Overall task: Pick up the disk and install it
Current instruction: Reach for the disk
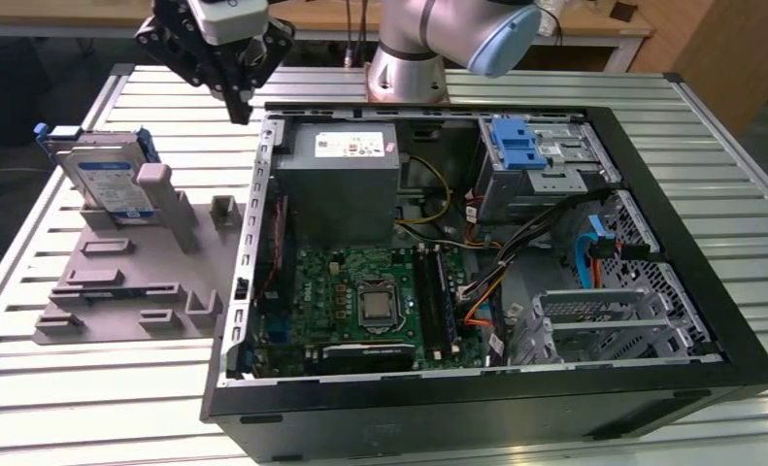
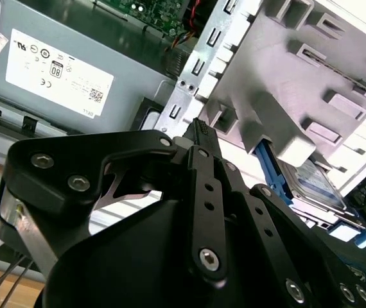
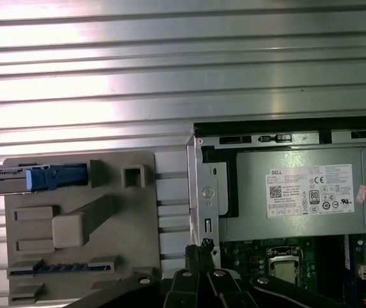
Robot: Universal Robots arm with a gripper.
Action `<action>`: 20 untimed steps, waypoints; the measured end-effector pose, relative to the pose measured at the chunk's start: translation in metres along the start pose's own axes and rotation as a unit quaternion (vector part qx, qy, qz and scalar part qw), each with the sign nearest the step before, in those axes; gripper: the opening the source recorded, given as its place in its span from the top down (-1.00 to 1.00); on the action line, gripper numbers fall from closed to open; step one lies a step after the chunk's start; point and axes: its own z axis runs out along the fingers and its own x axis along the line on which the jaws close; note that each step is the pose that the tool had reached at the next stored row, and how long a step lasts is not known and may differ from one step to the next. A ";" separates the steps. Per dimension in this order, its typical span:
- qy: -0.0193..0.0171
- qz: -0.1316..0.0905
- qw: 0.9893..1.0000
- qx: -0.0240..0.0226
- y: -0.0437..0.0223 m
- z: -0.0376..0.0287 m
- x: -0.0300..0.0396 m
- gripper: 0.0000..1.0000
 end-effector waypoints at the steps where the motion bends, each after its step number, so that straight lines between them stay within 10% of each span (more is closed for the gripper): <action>1: 0.000 0.000 1.000 0.000 0.0003 0.0000 0.0008 0.79; 20: 0.000 0.000 1.000 0.000 0.0061 0.0009 0.0177 0.79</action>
